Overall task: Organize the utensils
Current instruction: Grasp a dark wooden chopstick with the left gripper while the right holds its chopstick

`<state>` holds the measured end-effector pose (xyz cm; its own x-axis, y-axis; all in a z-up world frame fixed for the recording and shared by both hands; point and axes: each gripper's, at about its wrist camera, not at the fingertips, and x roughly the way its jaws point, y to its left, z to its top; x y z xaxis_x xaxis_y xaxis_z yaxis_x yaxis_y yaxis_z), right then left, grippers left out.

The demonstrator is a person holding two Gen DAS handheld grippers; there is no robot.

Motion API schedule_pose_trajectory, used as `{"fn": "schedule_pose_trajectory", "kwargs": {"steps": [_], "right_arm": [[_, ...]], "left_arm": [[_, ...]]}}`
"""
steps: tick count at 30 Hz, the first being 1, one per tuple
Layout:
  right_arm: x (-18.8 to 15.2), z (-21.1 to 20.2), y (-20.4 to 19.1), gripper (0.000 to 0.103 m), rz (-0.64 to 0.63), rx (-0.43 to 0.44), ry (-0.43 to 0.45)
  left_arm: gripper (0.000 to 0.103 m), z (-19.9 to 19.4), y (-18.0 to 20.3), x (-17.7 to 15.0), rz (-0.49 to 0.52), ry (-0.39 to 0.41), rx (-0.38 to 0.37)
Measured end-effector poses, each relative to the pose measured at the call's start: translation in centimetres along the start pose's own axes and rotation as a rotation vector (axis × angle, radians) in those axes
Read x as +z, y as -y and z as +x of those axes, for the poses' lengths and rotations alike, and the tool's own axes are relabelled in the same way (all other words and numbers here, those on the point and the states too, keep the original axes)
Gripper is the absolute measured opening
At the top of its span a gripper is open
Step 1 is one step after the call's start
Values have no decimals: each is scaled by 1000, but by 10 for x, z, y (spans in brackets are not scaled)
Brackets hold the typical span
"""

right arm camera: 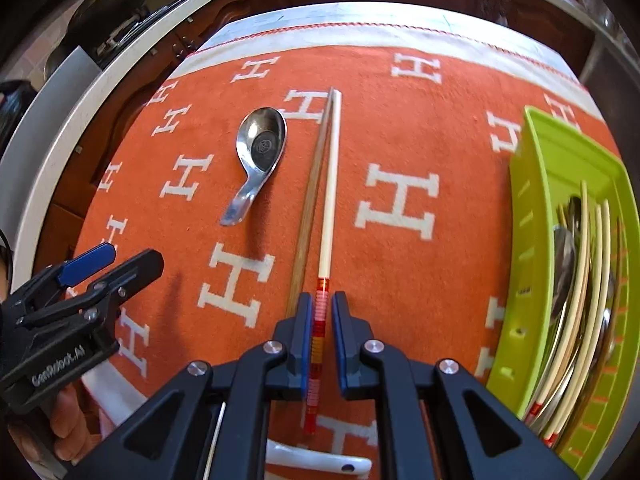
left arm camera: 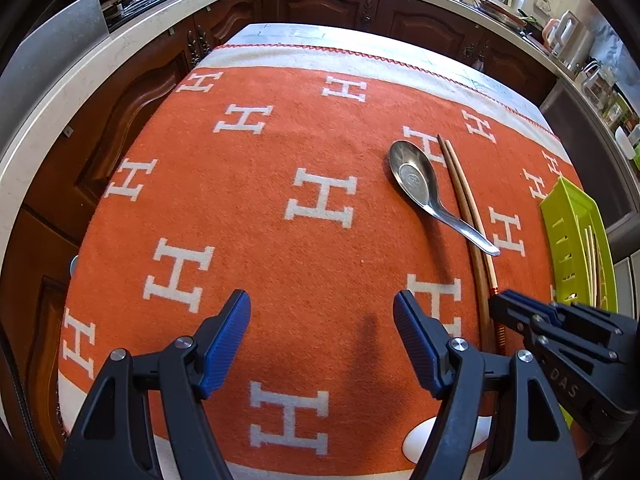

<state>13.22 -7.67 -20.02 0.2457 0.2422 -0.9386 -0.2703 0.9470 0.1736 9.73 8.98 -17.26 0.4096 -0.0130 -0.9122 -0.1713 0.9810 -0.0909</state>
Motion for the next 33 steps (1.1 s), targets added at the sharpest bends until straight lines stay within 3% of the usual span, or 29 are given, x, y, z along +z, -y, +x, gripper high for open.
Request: {"fn": "schedule_pose_trajectory", "kwargs": {"steps": [13,19,28,33], "right_arm": [[15,8,-11,11,-78,-60,65],[12,3,9,6,40,20,48],[-5,-31,41,6,170,111,102],[-9,-50,55,6,206,147,137]], "left_arm": [[72,-4,8,-2,24,5,7],[72,-7,15,0,42,5,0],[75,9,40,11,38,-63,-122],[75,16,69,15,89,-46,-105]]}}
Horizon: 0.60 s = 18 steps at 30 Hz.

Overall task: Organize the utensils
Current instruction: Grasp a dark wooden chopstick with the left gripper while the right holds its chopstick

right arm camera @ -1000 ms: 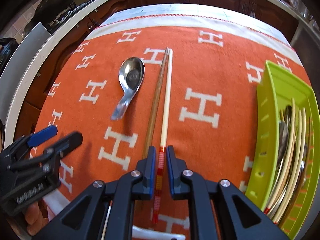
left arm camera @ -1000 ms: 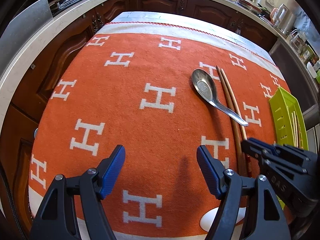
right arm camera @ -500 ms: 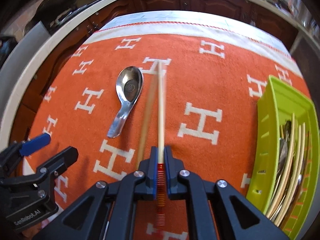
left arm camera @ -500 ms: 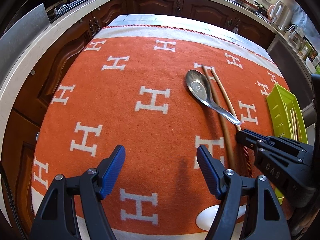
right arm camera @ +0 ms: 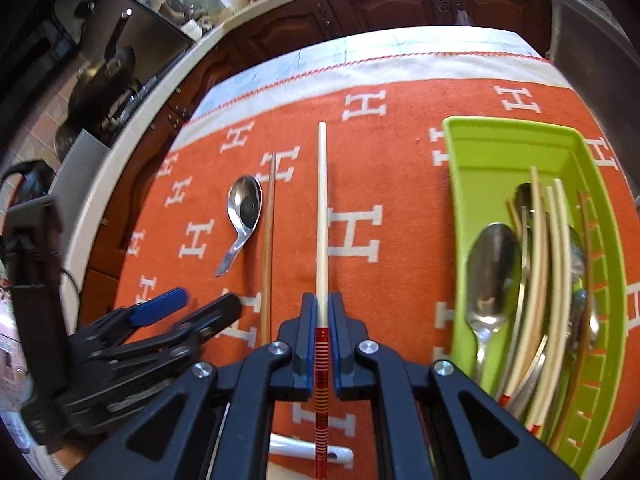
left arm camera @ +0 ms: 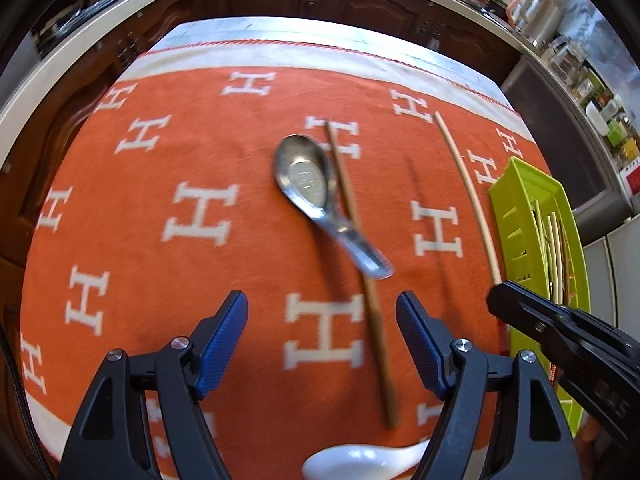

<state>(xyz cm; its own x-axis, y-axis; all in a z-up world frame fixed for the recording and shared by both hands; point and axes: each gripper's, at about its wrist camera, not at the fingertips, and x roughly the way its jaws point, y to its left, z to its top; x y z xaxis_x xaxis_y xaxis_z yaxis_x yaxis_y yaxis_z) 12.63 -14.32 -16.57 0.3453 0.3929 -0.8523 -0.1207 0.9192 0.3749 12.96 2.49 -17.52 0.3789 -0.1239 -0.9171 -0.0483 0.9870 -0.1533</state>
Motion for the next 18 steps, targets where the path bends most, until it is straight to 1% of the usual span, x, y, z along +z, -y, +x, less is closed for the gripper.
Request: {"fn": "schedule_pose_trajectory", "kwargs": {"steps": [3,5,6,7,8,9,10,11,13,14,16,18], "right_arm": [[-1,-9,5,6,15,12,19],[0,-13,9,6,26,20,28],[0,-14,12,6,32,25,30],[-1,-15,14,6,36,27,32],[-1,-16,16,6,41,31,34],[-1,-17,19,6,47,35,36],[-2,-18,21,6,52,38,37],[-2,-18,22,6,55,39,38],[-4,-18,26,6,66,47,36],[-4,-17,27,6,70,51,33],[-5,-16,30,6,80,56,30],[-6,-16,33,6,90,61,30]], "left_arm": [[75,7,20,2,48,4,49],[73,13,32,2,73,-4,65],[69,16,35,2,79,-9,73],[61,20,39,1,85,-19,88],[57,23,41,0,89,-29,98],[55,23,45,-1,103,-16,118],[50,24,48,-1,120,-14,121],[48,24,51,-1,125,-13,120],[37,24,54,0,131,-16,109],[34,24,55,0,130,-17,106],[15,23,55,1,125,-18,97],[9,21,51,2,110,-25,75]]}}
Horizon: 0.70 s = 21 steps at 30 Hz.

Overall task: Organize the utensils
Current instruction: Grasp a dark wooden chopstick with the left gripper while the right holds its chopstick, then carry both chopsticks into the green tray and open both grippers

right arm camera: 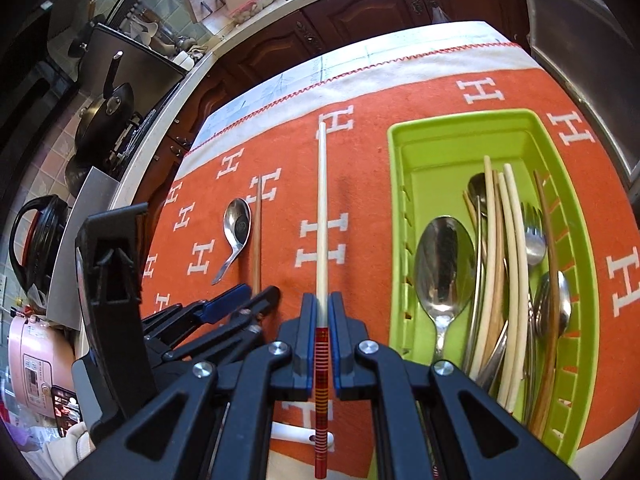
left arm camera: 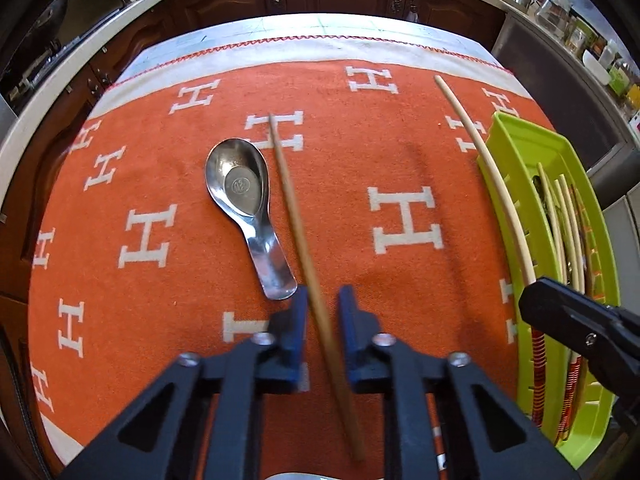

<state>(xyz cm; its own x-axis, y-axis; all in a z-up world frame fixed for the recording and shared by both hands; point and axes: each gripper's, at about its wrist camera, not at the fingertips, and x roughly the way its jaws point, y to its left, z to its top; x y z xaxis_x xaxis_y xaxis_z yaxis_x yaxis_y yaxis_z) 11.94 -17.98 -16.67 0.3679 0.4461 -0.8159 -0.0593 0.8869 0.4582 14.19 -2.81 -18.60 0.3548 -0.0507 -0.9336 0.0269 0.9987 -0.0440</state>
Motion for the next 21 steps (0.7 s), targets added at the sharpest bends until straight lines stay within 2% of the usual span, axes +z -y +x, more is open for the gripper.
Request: {"fn": "schedule_pose_trajectory", "kwargs": {"steps": [3,6,11,21], "right_arm": [[-1,-1,5,6,11,7,2],[-2,-3,7,6,14,10,7],[-4,-10,9,6,17,20,21],[-6,-34,17,6,44,42,71]], "left_arm": [[5,0,-8,3,-43,-4,-66],[5,-1,-12,-1,-63,12,-90],[4,-9,-7,-6,-41,31,-95],[5,-54,11,0,16,153,-92]]}}
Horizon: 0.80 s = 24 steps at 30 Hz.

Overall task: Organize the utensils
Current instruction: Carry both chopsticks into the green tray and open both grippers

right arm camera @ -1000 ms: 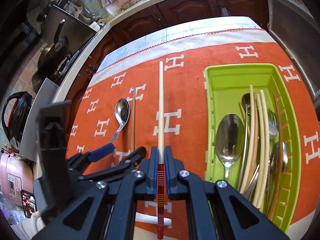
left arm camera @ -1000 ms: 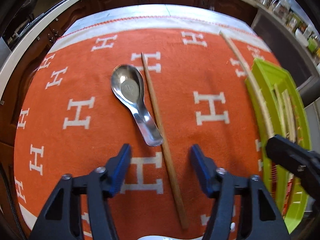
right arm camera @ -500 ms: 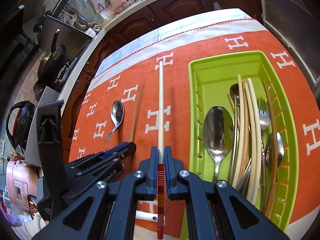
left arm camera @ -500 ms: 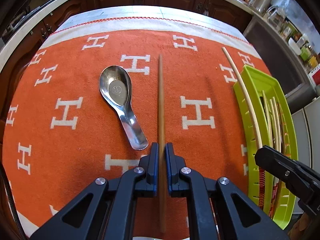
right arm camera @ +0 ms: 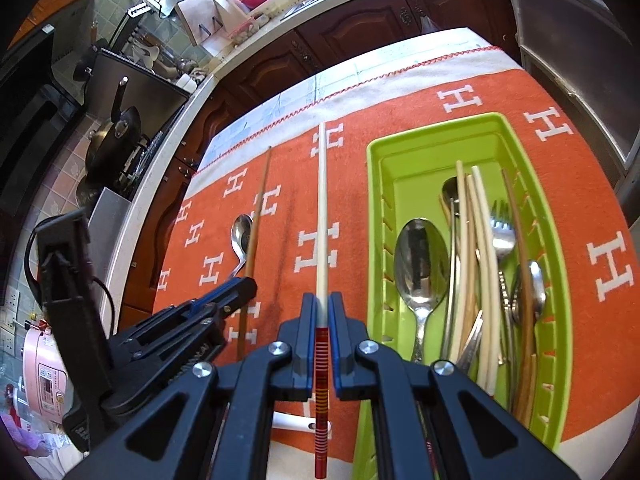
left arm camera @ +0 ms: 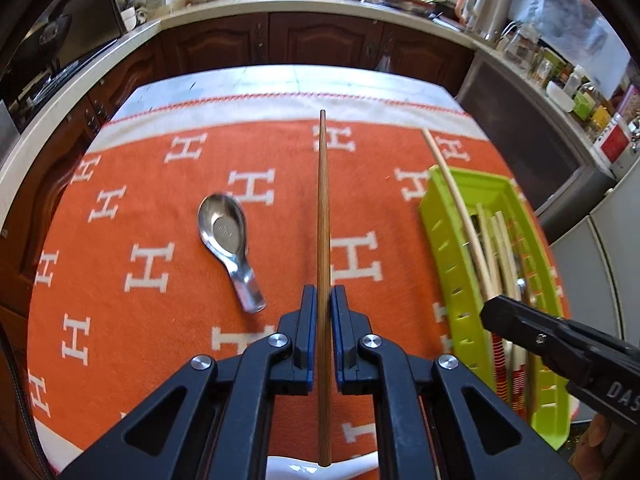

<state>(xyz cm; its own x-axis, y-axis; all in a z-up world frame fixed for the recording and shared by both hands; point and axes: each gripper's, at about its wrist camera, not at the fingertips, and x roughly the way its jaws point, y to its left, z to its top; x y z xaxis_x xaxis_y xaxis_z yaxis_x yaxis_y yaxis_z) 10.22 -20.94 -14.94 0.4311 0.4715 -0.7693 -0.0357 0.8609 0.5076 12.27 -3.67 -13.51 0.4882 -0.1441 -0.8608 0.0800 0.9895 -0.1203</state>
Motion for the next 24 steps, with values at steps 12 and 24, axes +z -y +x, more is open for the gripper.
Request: {"fn": "schedule_pose_trajectory", "kwargs": {"steps": [12,24], "right_arm": [[-6,-38,24,6,57,-10,77],[-15,-49,58,6,121,-122,75]], "left_arm": [[5,-38,55,12,59,-8,-142],[5,-20,106,0,139,-124,-191]]}}
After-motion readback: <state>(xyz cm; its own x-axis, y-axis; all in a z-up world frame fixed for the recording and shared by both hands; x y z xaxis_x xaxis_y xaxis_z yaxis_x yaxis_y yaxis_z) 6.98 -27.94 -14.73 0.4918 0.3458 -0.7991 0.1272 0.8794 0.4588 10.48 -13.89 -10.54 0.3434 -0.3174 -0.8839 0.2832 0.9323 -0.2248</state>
